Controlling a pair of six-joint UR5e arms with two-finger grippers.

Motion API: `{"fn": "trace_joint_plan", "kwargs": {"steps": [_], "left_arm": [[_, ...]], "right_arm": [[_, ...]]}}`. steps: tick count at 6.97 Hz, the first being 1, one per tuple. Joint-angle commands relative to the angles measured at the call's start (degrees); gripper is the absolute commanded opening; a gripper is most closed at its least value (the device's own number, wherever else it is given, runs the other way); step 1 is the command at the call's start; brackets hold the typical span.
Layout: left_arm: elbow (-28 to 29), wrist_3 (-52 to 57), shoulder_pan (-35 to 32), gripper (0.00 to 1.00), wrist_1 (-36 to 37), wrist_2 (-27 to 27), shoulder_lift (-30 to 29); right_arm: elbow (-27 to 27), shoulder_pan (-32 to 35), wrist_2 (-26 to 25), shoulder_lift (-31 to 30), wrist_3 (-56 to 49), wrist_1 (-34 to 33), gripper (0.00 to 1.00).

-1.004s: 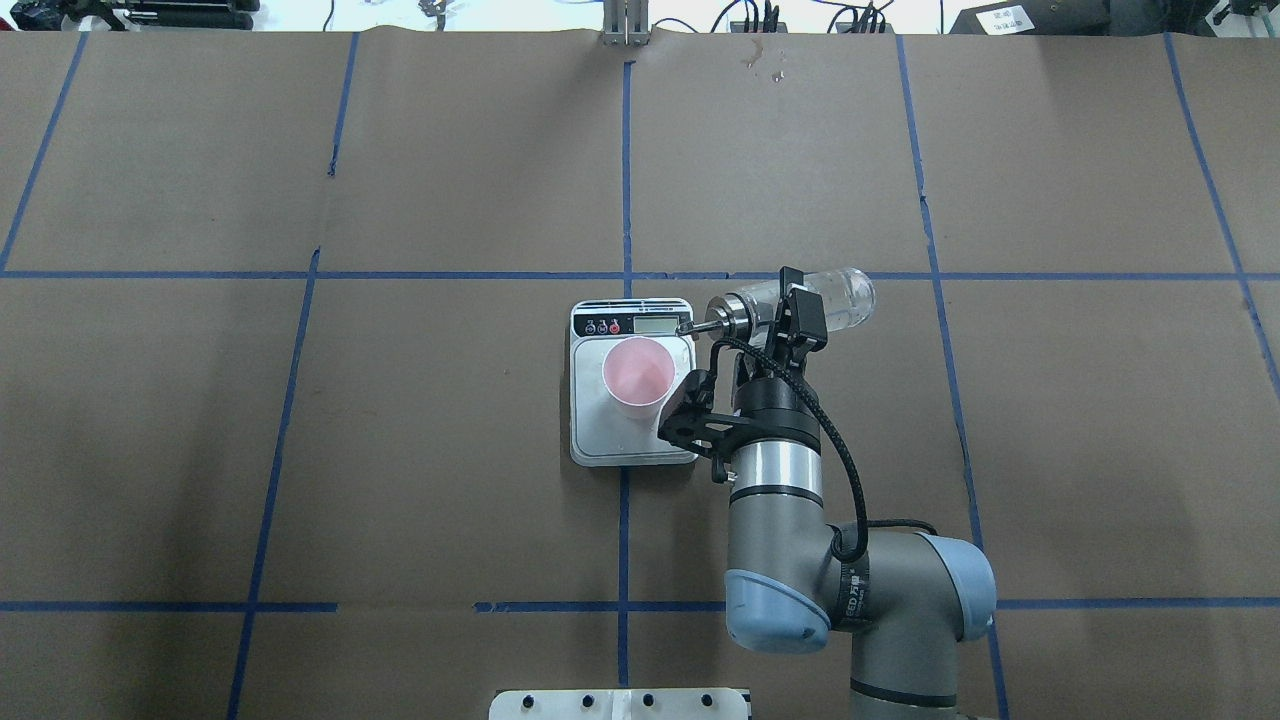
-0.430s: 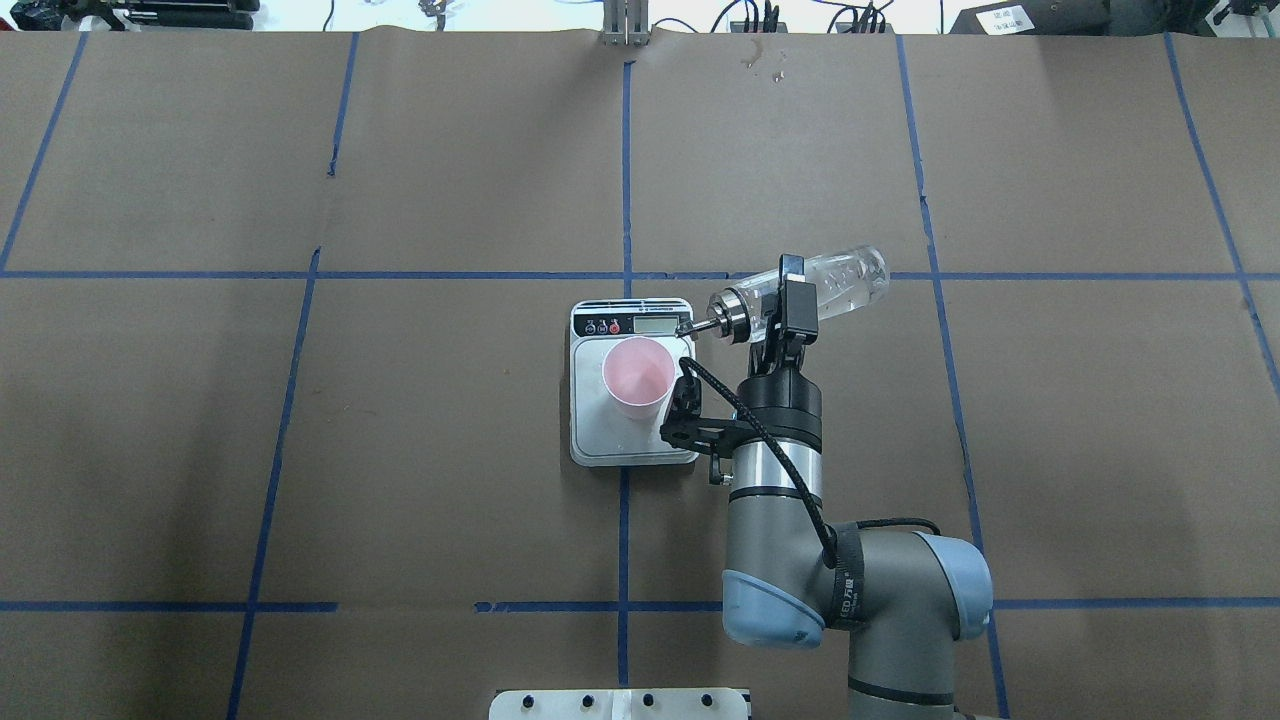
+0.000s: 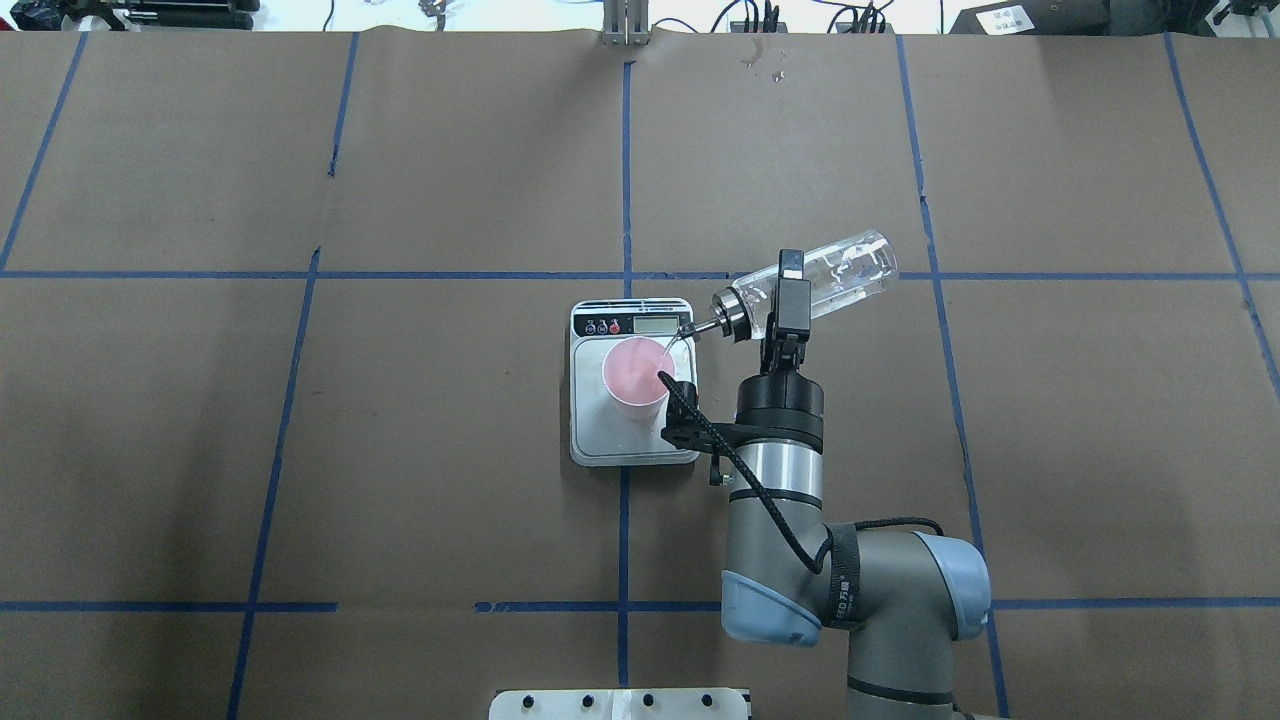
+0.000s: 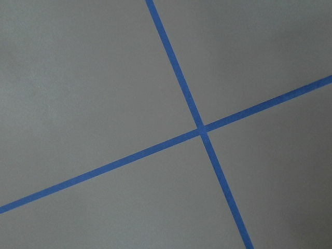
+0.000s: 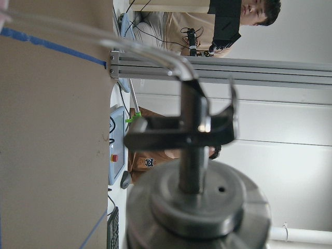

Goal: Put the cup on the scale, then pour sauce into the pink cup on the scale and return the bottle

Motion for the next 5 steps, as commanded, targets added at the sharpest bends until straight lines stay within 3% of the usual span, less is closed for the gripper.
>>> {"fn": "trace_joint_plan", "kwargs": {"steps": [1,5], "left_arm": [[0.01,0.0,0.01,1.0,0.0,-0.09,-0.02],[0.01,0.0,0.01,1.0,0.09,-0.26,0.06]], "right_arm": [[-0.53,0.09,-1.07,0.0,-1.78,-0.21,0.0],[-2.2,0.09,-6.51,0.09,-5.91,-0.38,0.0]]}}
